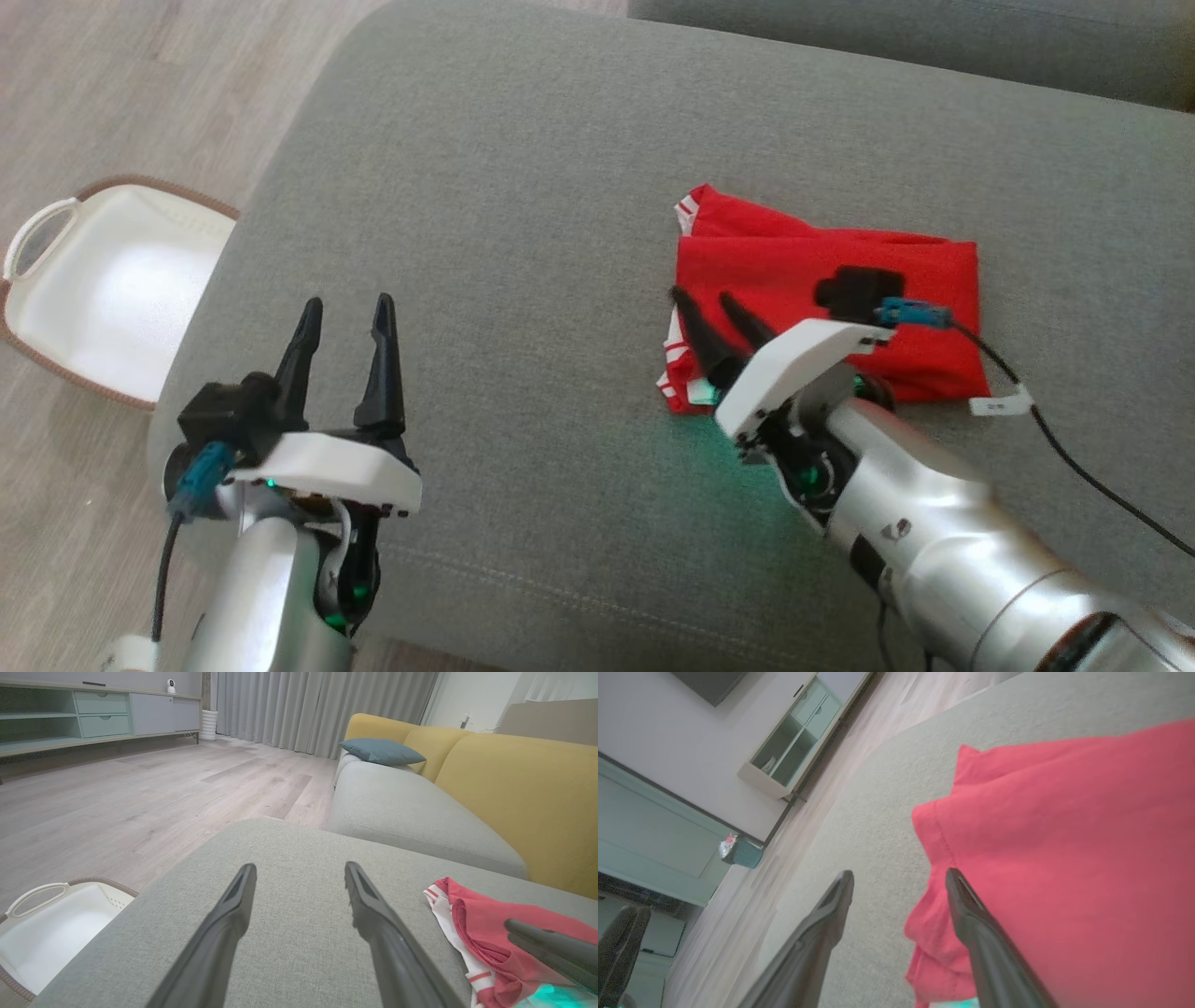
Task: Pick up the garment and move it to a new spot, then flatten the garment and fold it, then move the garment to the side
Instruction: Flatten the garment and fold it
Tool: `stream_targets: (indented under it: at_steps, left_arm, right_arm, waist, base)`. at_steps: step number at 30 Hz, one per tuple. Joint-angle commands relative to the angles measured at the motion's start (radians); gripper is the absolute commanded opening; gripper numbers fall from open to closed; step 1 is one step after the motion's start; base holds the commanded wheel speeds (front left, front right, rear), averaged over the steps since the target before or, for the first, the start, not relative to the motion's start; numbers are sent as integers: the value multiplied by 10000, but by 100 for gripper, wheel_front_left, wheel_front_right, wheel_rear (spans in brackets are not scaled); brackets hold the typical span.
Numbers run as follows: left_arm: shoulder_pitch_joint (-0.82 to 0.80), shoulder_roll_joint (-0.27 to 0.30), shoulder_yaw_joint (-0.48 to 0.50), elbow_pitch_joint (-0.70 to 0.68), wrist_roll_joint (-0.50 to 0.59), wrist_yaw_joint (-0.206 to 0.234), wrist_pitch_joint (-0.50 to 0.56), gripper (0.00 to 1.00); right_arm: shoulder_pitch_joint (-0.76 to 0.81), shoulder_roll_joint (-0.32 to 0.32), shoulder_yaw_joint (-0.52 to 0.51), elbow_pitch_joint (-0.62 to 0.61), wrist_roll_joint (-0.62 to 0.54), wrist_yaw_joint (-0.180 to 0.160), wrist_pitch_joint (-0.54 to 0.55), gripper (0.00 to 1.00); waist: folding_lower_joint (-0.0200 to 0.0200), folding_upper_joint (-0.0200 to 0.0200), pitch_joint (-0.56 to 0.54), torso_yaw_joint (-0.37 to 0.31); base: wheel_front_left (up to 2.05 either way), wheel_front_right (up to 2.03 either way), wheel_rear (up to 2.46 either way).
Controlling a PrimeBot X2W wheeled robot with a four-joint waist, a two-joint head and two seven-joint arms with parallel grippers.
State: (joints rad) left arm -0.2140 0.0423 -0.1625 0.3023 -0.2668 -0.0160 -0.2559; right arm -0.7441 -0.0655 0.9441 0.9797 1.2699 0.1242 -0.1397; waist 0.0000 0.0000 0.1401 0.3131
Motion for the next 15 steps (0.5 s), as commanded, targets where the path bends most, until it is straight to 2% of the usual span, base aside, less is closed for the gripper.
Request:
stream_targets:
  at_steps: [1,5,9,15]
  left_arm:
    - [-444,81,334,-289,5,95,-59,100]
    - [-476,81,457,-346,61,80,-59,100]
    - [-468,81,579,-451,110,72,-59,100]
    - [-495,80,703,-878,105,130,-59,100]
  right_arm:
    - [-227,152,442,-461,357,65,65,100]
    - [-548,152,1049,-474,849,65,-185,100]
    - [-1157,152,1331,30,825,65,-745,100]
    - [-2489,18,1141,1673,-632,65,-1208,100]
  waist:
    - [0,0,-38,-132]
    - [0,0,-180,-499]
    - [0,0,-342,-994]
    - [0,0,-466,-1859]
  base:
    - [0,0,0]
    - [0,0,0]
    - [0,0,0]
    - [0,0,0]
